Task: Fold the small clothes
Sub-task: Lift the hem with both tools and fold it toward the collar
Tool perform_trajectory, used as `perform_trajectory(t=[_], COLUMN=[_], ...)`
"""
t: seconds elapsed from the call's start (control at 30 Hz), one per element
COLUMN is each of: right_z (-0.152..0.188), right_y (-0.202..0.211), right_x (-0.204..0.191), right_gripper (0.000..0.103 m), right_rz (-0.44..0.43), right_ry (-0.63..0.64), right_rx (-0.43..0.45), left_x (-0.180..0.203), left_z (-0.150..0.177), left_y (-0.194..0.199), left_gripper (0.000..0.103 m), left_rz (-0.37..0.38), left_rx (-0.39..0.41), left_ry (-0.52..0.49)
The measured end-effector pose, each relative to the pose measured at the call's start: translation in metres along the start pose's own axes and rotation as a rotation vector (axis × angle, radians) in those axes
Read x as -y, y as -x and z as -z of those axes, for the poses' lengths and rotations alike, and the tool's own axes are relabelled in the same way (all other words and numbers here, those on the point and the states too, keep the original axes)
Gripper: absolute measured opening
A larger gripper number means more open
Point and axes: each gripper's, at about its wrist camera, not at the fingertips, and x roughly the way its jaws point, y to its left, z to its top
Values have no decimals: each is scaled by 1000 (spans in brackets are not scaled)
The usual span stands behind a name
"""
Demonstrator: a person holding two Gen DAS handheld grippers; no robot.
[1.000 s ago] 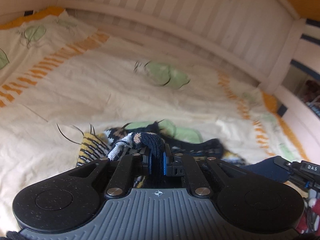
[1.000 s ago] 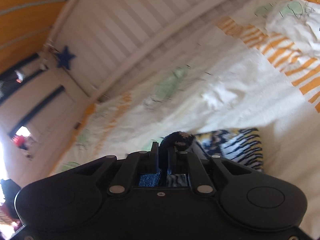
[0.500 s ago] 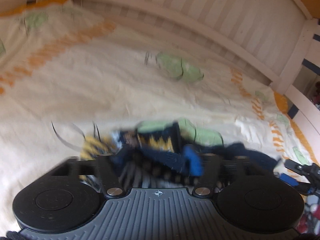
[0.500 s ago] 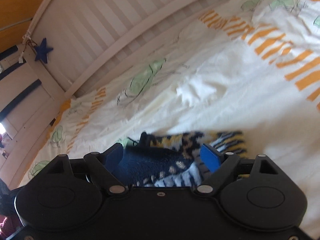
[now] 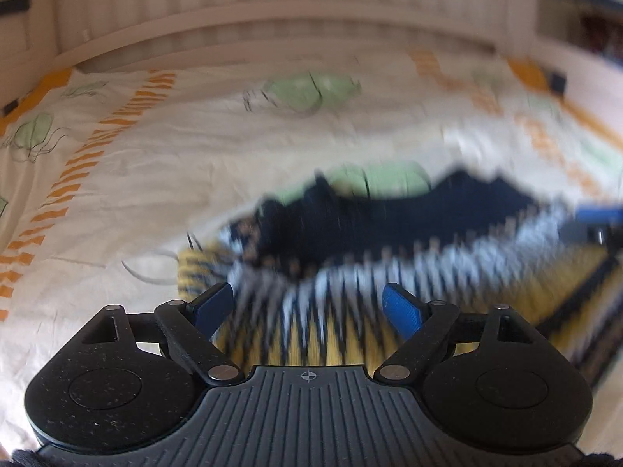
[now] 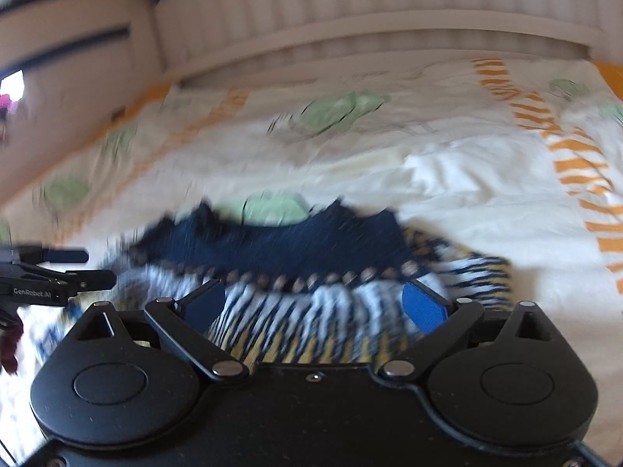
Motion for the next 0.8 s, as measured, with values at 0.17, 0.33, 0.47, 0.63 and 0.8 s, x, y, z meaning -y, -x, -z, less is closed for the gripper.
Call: perform_trajectory(t=[0.17, 0.33, 0.47, 0.63, 0.8], right_z=[19, 25, 24, 23, 40], right_y=[-18, -12, -12, 9, 48], right_x=[13, 41, 42, 52, 71], right_gripper=[98, 100, 101, 102, 102], right_rz=[169, 167, 162, 112, 71], right_ry=[84, -27, -39, -122, -264], right_rx=[-94, -90, -86, -18, 44], left_x=[-13, -32, -40, -38, -39], left_z=[29, 37, 42, 47, 51], left_y=[-16, -20, -24, -22, -22], left_gripper=[89, 103, 103, 103, 103], left_rz=[-56, -37, -3, -14, -6], left_rx=[-66, -92, -99, -74, -47], left_ry=[1, 103, 190, 185, 200])
